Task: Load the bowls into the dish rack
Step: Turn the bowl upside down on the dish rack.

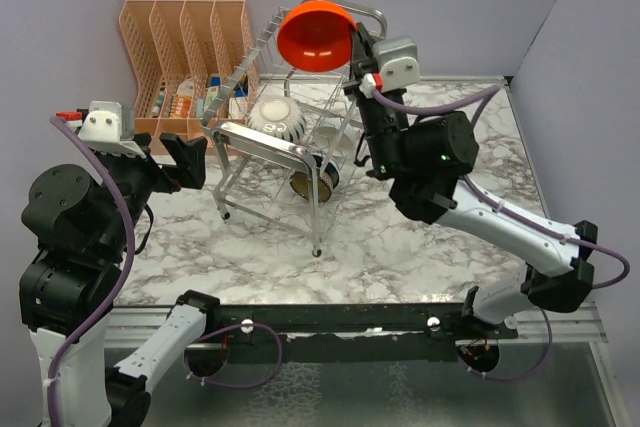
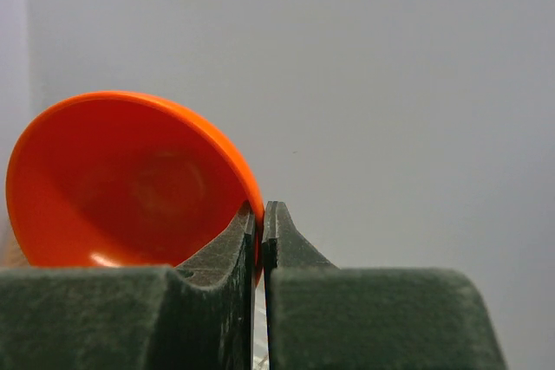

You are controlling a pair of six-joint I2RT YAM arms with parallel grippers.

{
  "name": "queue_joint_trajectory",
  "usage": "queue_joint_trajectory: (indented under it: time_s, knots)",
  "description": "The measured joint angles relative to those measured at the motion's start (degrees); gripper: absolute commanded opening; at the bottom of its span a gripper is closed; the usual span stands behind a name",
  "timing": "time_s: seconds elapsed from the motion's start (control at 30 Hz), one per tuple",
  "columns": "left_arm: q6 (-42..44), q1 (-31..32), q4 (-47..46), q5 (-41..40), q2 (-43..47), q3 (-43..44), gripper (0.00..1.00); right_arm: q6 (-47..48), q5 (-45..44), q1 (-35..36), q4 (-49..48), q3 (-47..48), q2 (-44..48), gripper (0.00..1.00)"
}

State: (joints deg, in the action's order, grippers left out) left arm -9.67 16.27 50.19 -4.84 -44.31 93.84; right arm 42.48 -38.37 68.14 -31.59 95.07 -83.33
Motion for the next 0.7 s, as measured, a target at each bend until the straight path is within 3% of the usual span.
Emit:
queue_joint_trajectory:
  time_s: [0.13,0.37,0.7]
  knots:
    - [0.1,0.0,-0.1,0.4,0.0,0.0,0.99,4.0,3.2,-6.1,-6.0,1.2,-5.9,0.01]
    - [0.9,0.0,0.0,0.6,0.0,0.0,0.99,17.1,11.2,-9.3,-11.8,8.0,-19.1,0.01]
    - [2.8,0.0,0.0,0.5,-0.3,0.2,0.99,26.4,15.5,-16.9,-11.5,7.2,-23.9,0.01]
